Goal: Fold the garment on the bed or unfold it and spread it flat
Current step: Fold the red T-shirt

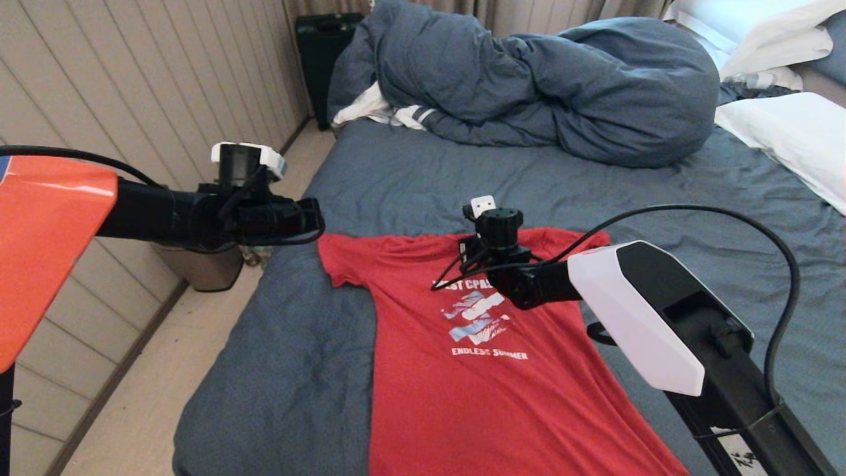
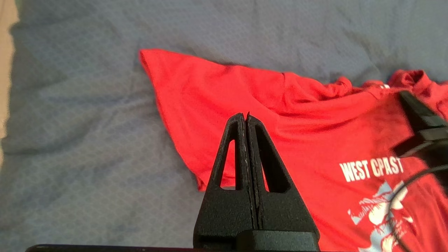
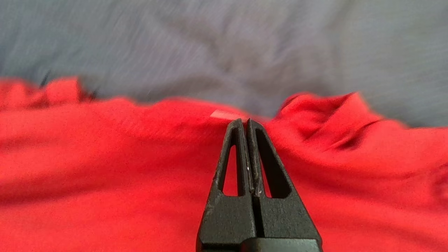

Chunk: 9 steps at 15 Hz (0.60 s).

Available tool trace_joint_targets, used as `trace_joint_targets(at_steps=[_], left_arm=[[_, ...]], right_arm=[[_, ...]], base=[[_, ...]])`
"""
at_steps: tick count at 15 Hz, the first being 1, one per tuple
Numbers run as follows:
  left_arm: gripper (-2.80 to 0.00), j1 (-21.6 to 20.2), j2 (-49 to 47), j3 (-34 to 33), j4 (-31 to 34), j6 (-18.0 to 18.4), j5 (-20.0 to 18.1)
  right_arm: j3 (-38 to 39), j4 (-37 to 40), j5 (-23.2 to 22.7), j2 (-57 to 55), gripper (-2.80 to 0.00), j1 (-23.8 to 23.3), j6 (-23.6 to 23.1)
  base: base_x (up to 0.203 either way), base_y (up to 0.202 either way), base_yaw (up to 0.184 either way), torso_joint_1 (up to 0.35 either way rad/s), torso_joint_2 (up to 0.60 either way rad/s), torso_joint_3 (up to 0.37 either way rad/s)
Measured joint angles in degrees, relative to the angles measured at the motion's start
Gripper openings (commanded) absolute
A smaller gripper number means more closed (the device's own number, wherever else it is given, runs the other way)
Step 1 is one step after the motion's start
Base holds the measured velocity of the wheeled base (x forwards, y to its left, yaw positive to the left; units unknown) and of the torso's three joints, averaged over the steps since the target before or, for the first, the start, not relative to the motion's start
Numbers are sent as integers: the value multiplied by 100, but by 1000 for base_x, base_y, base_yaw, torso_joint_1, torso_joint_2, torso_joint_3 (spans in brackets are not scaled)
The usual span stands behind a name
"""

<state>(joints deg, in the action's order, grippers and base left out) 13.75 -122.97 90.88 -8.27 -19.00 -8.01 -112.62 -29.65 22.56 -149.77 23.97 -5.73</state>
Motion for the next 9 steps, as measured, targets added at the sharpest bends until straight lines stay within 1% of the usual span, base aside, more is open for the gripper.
trace_joint_targets(at_steps=[3, 6, 7, 9], left_arm=[[-280, 7, 54, -12, 2, -10, 5], [-280, 2, 233, -166, 1, -5, 5], [-280, 5, 319, -236, 0, 12, 10], [-280, 7, 510, -372, 22, 33, 13]], right_arm=[[2, 1, 11, 196, -280, -18, 67], [25, 97, 108, 521, -280, -94, 336], [42, 281, 116, 657, -280, -179, 421], [66, 1166, 63, 968, -280, -503, 782]], base=[[0, 0, 0, 0, 0, 0], [0, 0, 0, 0, 0, 0], [0, 0, 0, 0, 0, 0], [0, 0, 0, 0, 0, 0]])
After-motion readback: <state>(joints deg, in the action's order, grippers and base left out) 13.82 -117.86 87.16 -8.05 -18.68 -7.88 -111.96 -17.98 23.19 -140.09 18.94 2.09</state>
